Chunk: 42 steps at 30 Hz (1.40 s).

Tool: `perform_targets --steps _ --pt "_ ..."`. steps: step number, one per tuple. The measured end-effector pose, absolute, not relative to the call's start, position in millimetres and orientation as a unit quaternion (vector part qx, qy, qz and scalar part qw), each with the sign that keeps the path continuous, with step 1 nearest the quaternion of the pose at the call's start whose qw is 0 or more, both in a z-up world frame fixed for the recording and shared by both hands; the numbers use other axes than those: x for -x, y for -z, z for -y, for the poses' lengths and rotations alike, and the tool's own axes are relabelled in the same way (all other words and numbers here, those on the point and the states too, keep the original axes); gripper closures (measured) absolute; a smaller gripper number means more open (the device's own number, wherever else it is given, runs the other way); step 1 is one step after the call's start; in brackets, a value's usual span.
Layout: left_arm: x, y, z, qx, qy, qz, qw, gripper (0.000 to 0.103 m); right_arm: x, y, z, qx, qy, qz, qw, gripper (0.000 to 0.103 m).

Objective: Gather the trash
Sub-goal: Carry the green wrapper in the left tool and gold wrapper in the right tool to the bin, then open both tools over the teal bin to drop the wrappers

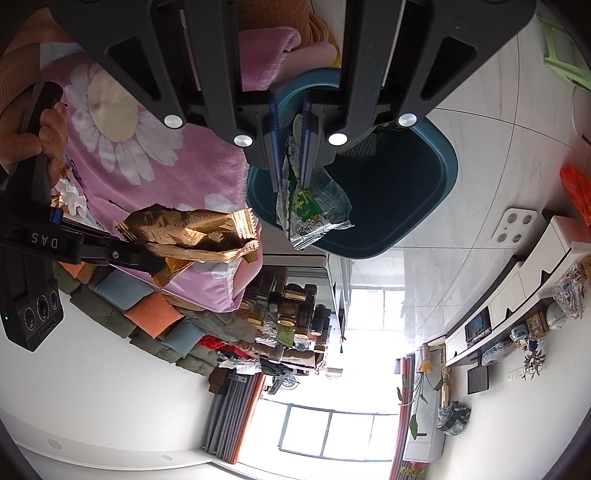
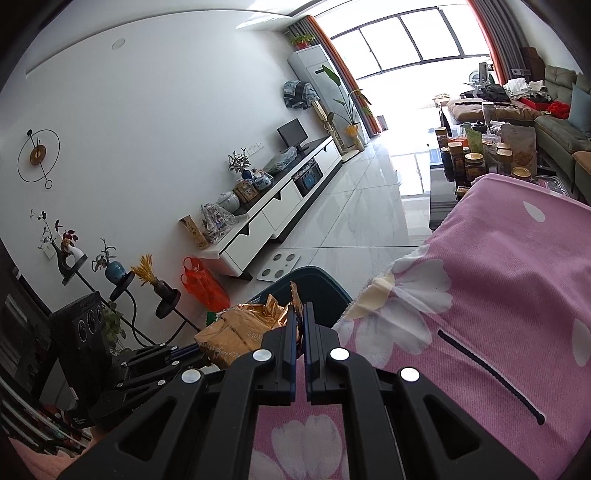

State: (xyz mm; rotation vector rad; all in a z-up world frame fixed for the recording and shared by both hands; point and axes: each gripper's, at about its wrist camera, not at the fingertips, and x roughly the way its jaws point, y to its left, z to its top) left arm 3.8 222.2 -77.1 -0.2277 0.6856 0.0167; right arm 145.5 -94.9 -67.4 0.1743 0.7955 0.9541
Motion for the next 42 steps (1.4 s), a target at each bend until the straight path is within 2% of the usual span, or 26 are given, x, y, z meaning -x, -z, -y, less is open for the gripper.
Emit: perform_targets --steps 20,26,29,31,32,37,42 --pt "-29 104 -240 0.127 -0.037 -0.367 0.921 0.092 -162 87 48 -0.064 -0.432 -0.406 0.803 0.100" --pt "-40 113 -247 0.142 -0.044 -0.374 0.916 0.091 -169 92 30 -0.064 -0.431 -0.420 0.796 0.097" --pt "-46 119 -254 0.152 -0.050 -0.377 0.912 0.084 -171 96 23 -0.065 -0.429 -0.426 0.794 0.094" --pt "-49 122 -256 0.158 -0.053 -0.380 0.910 0.074 -172 99 19 -0.064 -0.427 -0.430 0.792 0.081" --pt "-51 124 -256 0.159 -0.055 -0.381 0.909 0.074 -171 100 18 -0.064 -0.428 -0.432 0.792 0.079" --pt "-54 126 -255 0.157 -0.063 -0.382 0.909 0.071 -169 102 20 -0.063 -0.430 -0.433 0.790 0.073" --pt "-46 118 -250 0.153 -0.060 -0.366 0.916 0.064 -165 96 35 -0.071 -0.434 -0.427 0.790 0.072"
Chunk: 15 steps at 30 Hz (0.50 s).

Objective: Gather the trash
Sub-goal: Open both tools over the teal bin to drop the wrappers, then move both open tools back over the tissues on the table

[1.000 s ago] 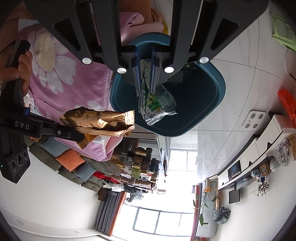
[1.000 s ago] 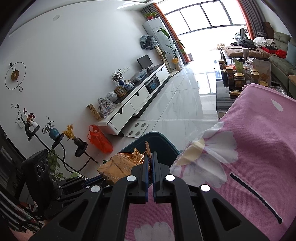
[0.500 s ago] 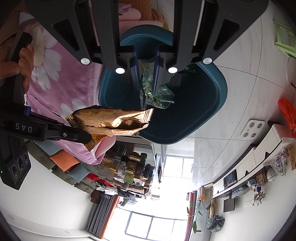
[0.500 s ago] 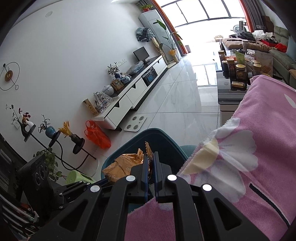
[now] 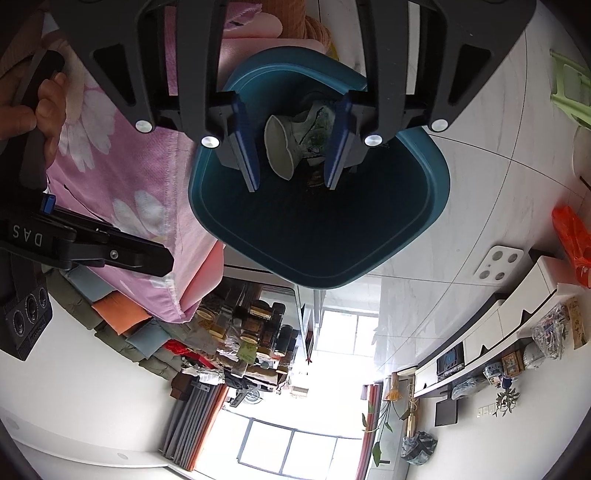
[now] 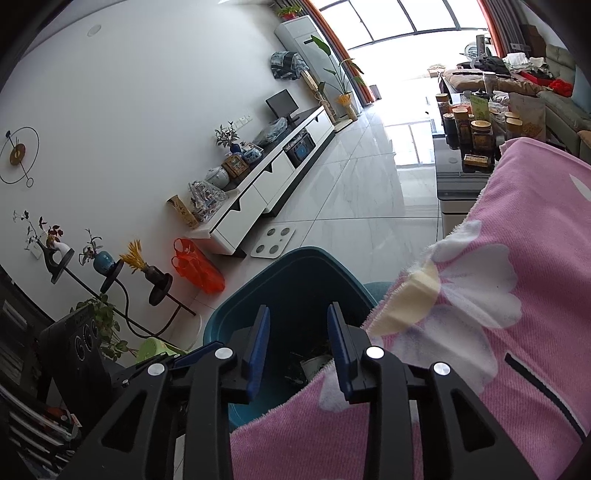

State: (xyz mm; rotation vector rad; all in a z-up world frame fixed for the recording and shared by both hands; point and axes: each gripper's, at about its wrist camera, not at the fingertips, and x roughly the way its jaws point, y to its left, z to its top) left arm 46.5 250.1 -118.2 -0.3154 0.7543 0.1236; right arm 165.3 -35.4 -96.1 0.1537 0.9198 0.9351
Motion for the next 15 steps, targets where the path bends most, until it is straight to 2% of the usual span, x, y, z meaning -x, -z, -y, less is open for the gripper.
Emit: perform_targets --steps 8,9,15 --pt "-25 89 -217 0.130 -0.017 -0.326 0.936 0.050 -137 63 79 -0.058 -0.447 -0.375 0.810 0.059" --pt "-24 86 -210 0.126 -0.006 -0.322 0.938 0.049 -133 60 87 -0.056 -0.446 -0.366 0.814 0.055" --pt "-26 72 -158 0.102 0.072 -0.317 0.940 0.048 -113 42 142 -0.051 -0.422 -0.325 0.845 0.054"
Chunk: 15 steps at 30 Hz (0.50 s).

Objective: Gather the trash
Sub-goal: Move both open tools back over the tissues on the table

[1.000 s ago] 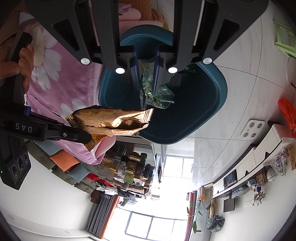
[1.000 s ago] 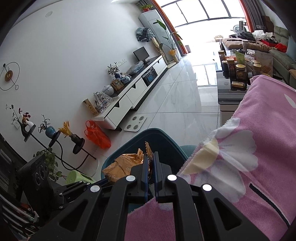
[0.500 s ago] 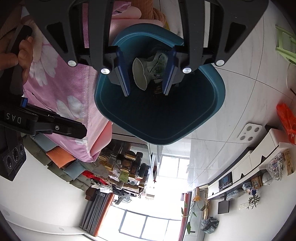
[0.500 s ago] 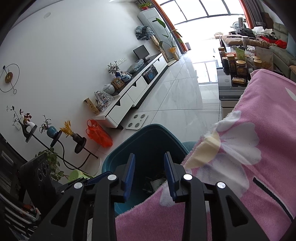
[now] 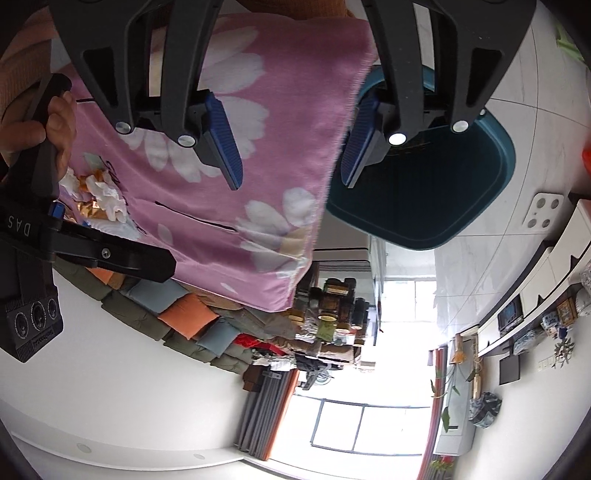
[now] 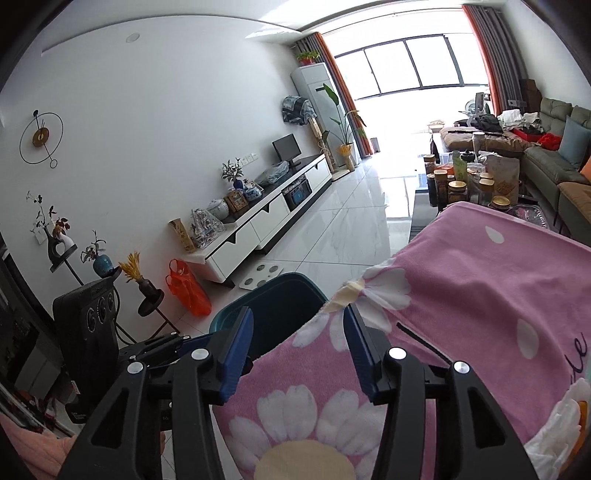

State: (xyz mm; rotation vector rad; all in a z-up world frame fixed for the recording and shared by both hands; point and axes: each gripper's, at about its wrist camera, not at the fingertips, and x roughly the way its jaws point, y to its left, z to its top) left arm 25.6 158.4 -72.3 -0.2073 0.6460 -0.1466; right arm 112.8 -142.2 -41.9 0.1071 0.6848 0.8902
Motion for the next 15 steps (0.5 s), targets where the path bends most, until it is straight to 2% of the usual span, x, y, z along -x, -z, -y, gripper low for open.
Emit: perform_targets --steps 15 --pt "-57 79 -27 0.073 0.231 -0.345 0.907 0.048 -88 58 295 -0.083 -0.249 -0.320 0.910 0.049"
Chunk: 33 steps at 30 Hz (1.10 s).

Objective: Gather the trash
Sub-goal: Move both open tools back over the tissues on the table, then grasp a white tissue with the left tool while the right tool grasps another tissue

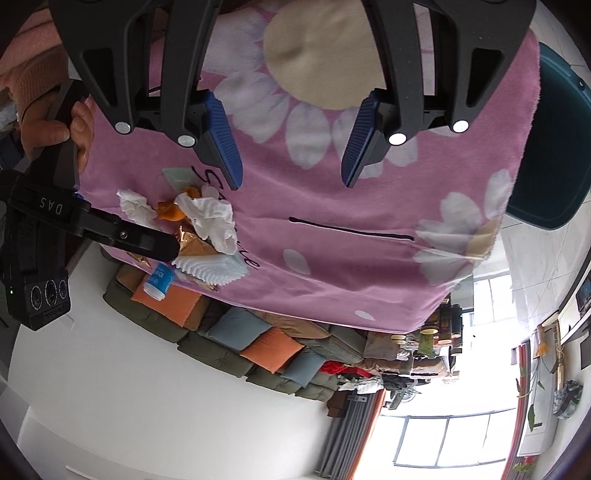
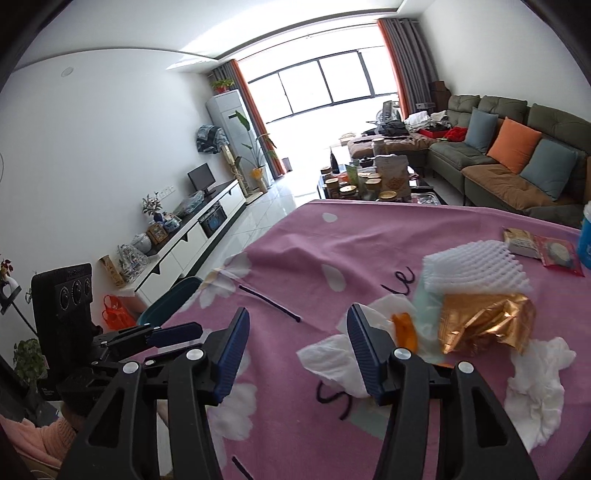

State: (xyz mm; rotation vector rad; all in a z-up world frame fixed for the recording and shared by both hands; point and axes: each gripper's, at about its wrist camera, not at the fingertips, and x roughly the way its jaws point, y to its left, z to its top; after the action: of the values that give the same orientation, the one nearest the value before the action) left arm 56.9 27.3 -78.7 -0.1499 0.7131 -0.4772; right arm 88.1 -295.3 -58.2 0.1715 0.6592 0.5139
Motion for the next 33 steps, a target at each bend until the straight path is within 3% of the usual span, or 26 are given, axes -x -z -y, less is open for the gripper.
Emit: perform_targets --steps 6,18,24,26,29,33 --pt "-74 83 10 0.065 0.267 -0.364 0.890 0.045 -78 71 352 -0.101 -0.171 -0.321 0.926 0.049" --pt "-109 91 58 0.053 0.286 -0.397 0.870 0.041 -75 98 435 -0.128 -0.066 -0.343 0.928 0.038" --pt "-120 100 70 0.046 0.285 -0.421 0.860 0.049 -80 109 436 -0.128 -0.072 -0.368 0.918 0.038" --pt "-123 103 72 0.048 0.287 -0.429 0.855 0.056 -82 113 434 -0.128 -0.076 -0.376 0.915 0.041" --pt "-125 105 75 0.047 0.287 -0.434 0.852 0.069 -84 115 435 -0.133 -0.075 -0.382 0.911 0.054" --pt "-124 107 76 0.044 0.287 -0.437 0.851 0.087 -82 115 437 -0.137 -0.075 -0.385 0.910 0.080"
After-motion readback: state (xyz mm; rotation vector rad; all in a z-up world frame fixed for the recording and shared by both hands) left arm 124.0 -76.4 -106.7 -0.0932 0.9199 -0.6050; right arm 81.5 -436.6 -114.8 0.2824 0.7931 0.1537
